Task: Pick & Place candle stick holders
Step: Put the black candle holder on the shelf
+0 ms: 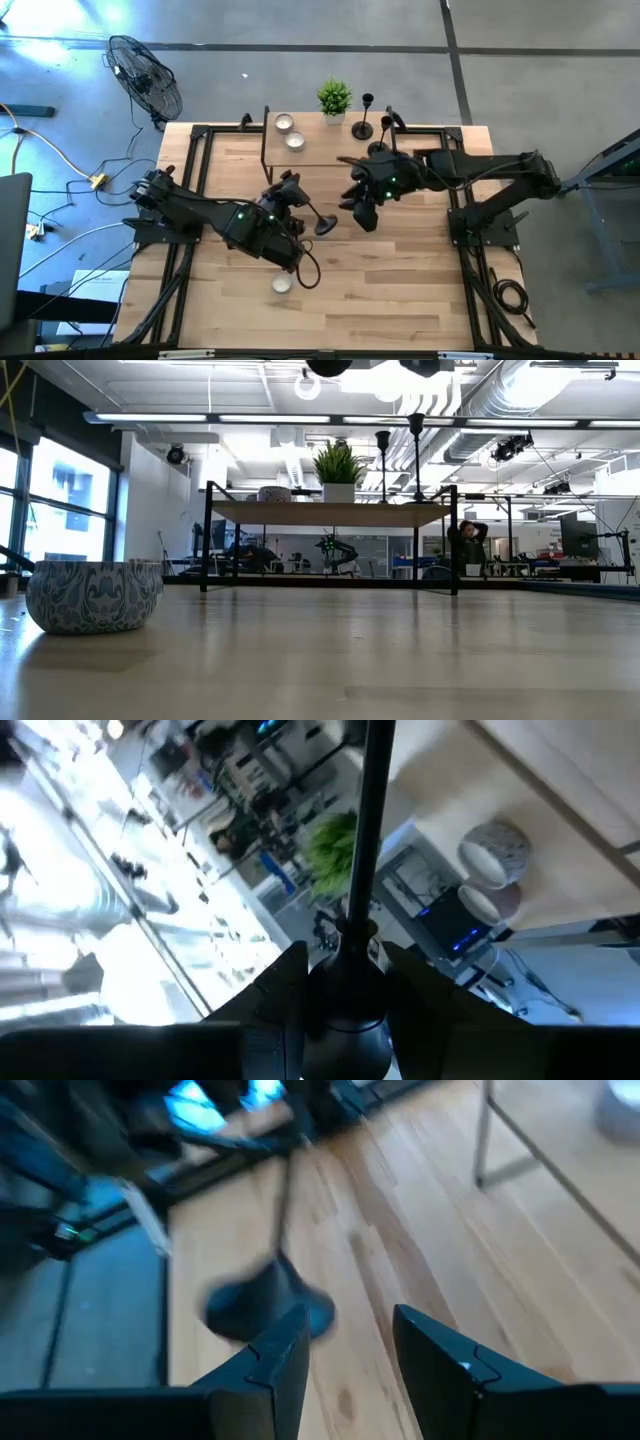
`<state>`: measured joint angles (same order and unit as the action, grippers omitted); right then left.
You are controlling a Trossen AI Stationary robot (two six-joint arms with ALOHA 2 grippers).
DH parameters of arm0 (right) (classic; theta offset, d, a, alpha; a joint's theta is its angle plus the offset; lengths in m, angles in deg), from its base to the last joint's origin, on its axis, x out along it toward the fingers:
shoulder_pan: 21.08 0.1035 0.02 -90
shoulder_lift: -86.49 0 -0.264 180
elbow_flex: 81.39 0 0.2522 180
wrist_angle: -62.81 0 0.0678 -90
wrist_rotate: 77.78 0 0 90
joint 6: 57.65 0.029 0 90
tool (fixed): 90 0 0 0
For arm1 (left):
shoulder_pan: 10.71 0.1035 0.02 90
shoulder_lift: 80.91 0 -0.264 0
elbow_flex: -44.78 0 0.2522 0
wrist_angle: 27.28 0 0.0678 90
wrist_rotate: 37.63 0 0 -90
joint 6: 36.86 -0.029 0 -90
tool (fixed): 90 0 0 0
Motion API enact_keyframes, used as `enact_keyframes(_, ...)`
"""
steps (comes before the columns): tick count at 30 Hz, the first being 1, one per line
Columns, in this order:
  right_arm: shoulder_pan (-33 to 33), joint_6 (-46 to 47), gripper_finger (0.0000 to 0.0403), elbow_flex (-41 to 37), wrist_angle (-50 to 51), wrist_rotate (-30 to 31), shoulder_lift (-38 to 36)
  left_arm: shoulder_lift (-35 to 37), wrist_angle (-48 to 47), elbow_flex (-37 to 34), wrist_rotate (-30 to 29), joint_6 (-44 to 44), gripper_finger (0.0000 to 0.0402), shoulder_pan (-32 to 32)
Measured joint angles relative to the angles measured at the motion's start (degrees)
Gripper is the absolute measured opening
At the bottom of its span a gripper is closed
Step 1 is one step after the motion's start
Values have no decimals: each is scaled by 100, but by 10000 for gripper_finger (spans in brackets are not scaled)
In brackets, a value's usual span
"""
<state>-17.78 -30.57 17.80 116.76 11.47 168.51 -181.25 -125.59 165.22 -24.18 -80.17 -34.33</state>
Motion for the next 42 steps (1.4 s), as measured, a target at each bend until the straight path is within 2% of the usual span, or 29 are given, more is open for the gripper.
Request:
enact_keyframes(9,-220,-323,139,0,-1018,-888,9,-4,993,-2,171,-1156,97,0)
enact_keyframes(16,-177,-322,145,-9,-1208,-1195,181,-4,1159,-2,207,-1207,98,0)
enact_keyframes(23,-181,127,169,-7,-1508,-1428,388,-4,1499,-2,212,-1309,98,0)
enact_keyframes(31,-179,143,189,-9,-1658,-1594,557,-4,1669,-2,242,-1379,98,0)
enact_keyframes(37,-177,146,181,-9,-1812,-1638,682,-4,1756,-2,253,-1401,98,0)
enact_keyframes(42,-177,116,143,-7,-1805,-1667,762,-4,1760,-2,253,-1395,98,2)
